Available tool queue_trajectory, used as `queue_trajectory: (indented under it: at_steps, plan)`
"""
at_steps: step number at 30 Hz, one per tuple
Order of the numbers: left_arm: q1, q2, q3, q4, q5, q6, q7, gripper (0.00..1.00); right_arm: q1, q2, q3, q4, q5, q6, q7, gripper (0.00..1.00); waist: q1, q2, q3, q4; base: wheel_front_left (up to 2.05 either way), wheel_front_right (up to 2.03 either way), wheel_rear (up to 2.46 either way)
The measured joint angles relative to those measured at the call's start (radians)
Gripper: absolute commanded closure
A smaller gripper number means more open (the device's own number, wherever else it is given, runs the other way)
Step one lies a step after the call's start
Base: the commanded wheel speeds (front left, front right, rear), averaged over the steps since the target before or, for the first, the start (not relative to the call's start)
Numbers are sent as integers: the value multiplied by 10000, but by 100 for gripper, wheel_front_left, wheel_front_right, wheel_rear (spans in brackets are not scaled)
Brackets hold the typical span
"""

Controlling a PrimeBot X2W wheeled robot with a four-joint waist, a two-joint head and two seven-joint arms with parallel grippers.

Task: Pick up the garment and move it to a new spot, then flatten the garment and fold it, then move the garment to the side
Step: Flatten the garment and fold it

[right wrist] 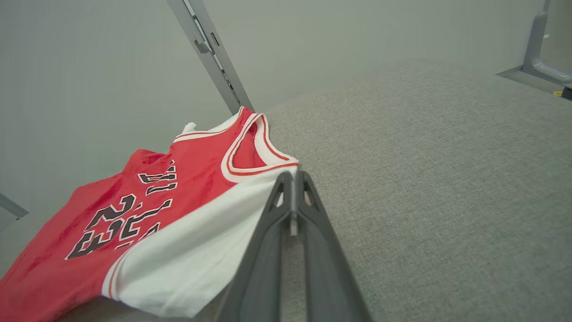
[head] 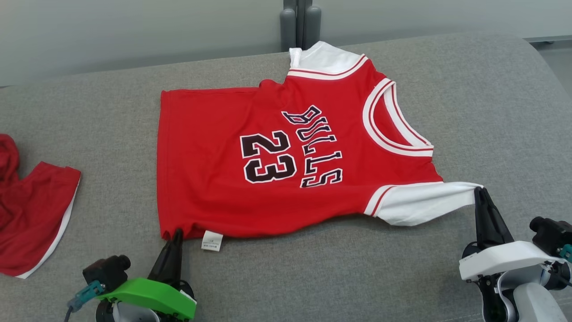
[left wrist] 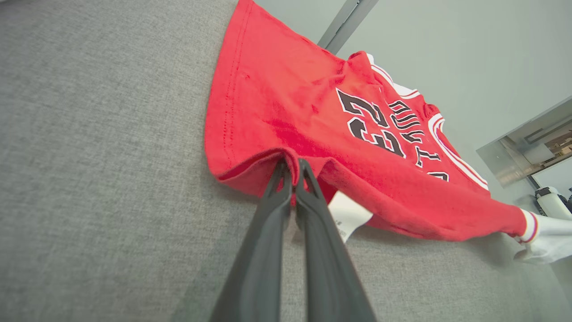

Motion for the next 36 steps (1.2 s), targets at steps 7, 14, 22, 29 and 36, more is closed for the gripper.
queue_trajectory:
  at_steps: [7, 14, 22, 29, 36]
  plan:
    - [-93, 594, -75, -1287, -853, 0, 832, 100, -67, -104, 107, -324, 98, 61, 0, 100, 0, 0, 171, -2, 0, 0, 0]
    - [-330, 1210, 73, -2199, -1342, 0, 1776, 100, -234, -570, 616, -454, 13, 146, 0, 100, 0, 0, 253, 185, 0, 0, 0]
    - [93, 1511, 199, -3206, -1973, 0, 2646, 100, 176, -986, 930, -991, 445, 148, 201, 100, 0, 0, 299, 506, 0, 0, 0]
    - [555, 1908, 765, -3916, -2314, 33, 2828, 100, 989, -1386, 1346, -1958, 1371, 148, 917, 100, 0, 0, 442, 603, 0, 0, 0]
    - [797, 2034, 909, -4696, -2489, 242, 3175, 100, 1163, -1764, 1379, -3014, 2155, 148, 1413, 100, 0, 0, 669, 477, 0, 0, 0]
